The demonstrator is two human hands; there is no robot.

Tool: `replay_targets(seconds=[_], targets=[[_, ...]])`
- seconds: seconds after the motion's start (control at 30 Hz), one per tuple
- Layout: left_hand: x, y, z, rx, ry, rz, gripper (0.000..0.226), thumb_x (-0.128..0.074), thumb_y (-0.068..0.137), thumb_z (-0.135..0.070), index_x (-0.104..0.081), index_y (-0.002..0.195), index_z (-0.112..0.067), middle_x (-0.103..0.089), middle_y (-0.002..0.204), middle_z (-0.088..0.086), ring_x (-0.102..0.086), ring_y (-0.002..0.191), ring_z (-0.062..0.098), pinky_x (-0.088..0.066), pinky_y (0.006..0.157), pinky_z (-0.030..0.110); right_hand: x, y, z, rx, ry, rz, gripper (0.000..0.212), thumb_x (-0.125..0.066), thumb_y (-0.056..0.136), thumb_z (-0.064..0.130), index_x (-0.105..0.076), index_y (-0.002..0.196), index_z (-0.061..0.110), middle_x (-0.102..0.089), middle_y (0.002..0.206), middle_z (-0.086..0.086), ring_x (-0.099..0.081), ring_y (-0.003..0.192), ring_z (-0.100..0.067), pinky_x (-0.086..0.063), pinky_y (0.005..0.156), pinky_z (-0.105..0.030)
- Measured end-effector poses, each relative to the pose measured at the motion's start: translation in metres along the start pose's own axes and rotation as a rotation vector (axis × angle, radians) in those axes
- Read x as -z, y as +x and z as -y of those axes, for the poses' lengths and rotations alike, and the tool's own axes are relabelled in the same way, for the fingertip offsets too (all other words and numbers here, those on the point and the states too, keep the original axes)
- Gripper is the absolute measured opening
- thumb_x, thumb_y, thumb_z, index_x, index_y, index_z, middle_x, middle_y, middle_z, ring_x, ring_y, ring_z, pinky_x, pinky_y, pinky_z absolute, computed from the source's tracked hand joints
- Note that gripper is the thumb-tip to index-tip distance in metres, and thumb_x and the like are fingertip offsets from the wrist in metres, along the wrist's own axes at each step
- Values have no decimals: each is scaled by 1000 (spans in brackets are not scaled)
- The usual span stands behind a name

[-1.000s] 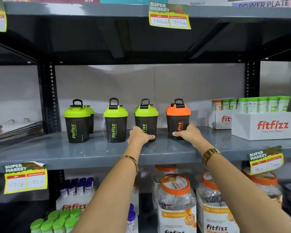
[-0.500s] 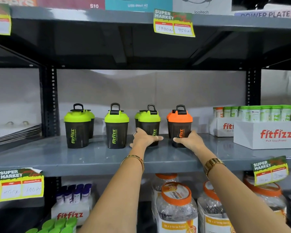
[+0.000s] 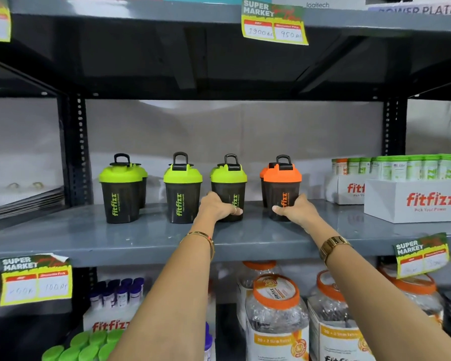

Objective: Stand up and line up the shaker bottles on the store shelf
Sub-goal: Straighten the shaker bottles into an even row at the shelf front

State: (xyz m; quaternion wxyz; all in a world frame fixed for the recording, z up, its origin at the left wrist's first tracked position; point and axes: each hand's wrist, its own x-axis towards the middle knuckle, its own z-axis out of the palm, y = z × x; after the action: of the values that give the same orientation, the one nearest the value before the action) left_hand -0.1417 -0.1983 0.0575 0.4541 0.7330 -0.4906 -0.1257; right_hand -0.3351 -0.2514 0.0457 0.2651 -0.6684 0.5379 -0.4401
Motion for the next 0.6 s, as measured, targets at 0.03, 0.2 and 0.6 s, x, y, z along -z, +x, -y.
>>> replay_targets(seconds=[0.03,0.2,0.6], targets=[[2,-1,2,-5,8,0,87,-85,58,-36,-46,127,-2,-51,134,15,-50,123,32,-44,103,40,0,-1,1,3,-13,2,66,-72,80,29,-37,129,2,-54,131,-16,-50,122,-33,-41,98,-39],[14,-6,10,-43,16,41,83,-83,61,-36,-45,127,-3,-52,132,13,-51,120,29,-45,99,35,-1,-7,7,1,-54,1,66,-69,82,28,-35,130,-1,-51,133,-18,-48,124,-34,-41,98,-40],[14,-6,24,-111,-47,128,69,-76,71,-40,-46,127,-10,-57,130,8,-52,119,26,-41,101,35,-8,-14,10,-13,-76,-11,67,-69,81,32,-36,131,0,-51,133,-19,-50,122,-35,-42,98,-41]])
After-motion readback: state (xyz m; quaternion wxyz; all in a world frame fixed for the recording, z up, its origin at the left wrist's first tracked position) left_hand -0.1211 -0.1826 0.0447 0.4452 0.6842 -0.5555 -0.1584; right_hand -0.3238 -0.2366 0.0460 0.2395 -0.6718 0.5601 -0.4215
